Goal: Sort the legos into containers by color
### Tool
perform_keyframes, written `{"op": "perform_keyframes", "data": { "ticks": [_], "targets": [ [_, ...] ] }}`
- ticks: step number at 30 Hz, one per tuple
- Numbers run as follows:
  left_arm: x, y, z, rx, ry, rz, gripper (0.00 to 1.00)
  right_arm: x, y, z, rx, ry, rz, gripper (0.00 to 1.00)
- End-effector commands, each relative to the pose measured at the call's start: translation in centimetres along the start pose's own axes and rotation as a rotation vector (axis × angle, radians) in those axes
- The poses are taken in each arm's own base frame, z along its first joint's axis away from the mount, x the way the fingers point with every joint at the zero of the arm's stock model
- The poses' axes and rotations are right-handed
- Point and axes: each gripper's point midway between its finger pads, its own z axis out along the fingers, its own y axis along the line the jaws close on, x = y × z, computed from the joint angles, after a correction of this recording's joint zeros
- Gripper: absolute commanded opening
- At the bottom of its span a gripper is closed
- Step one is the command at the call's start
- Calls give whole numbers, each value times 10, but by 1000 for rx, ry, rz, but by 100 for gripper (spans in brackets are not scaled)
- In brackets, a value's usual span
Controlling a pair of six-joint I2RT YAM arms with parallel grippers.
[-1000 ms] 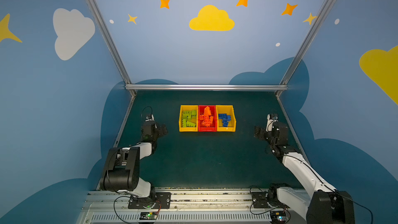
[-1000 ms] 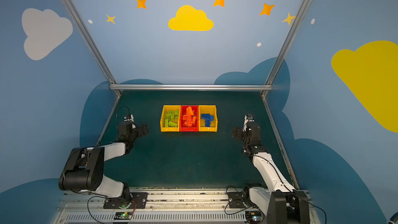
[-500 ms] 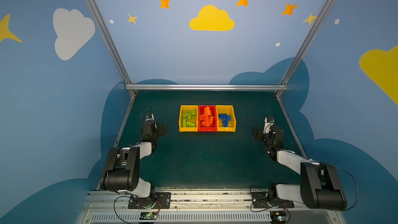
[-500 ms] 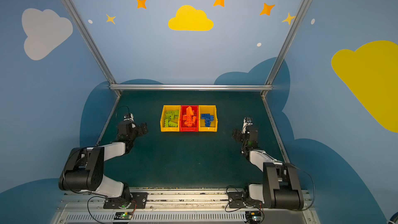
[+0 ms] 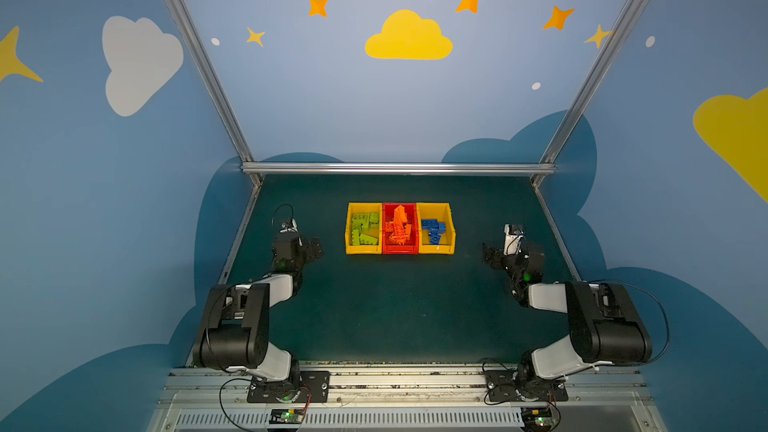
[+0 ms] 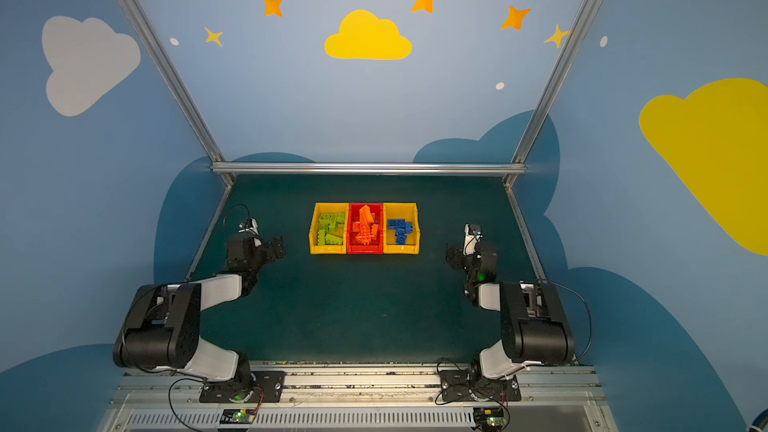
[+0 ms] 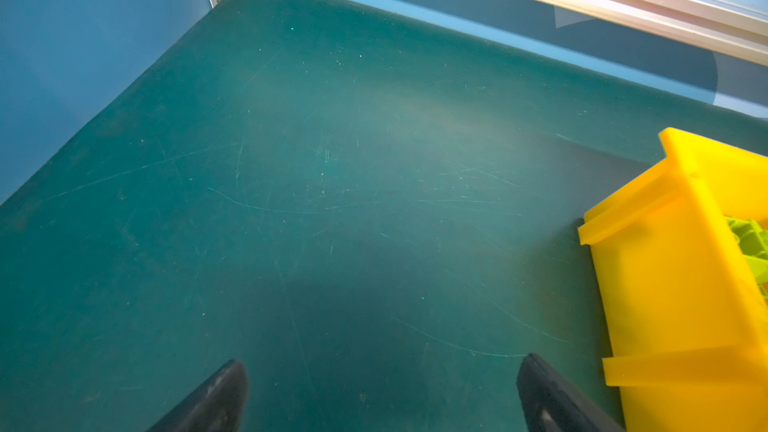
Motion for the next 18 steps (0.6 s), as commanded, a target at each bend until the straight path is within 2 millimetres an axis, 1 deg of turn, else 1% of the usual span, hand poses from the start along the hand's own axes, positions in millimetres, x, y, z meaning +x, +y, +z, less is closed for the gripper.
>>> {"op": "perform_keyframes", "data": {
  "ticks": [1,18],
  "targets": [
    [-10,-2,1,4,-25,14,100,-13,4,-2,-15,-40,-21,93],
    [-10,-3,1,-5,-26,24,100,-12,5,-1,-20,-32,-22,94]
  ]
}}
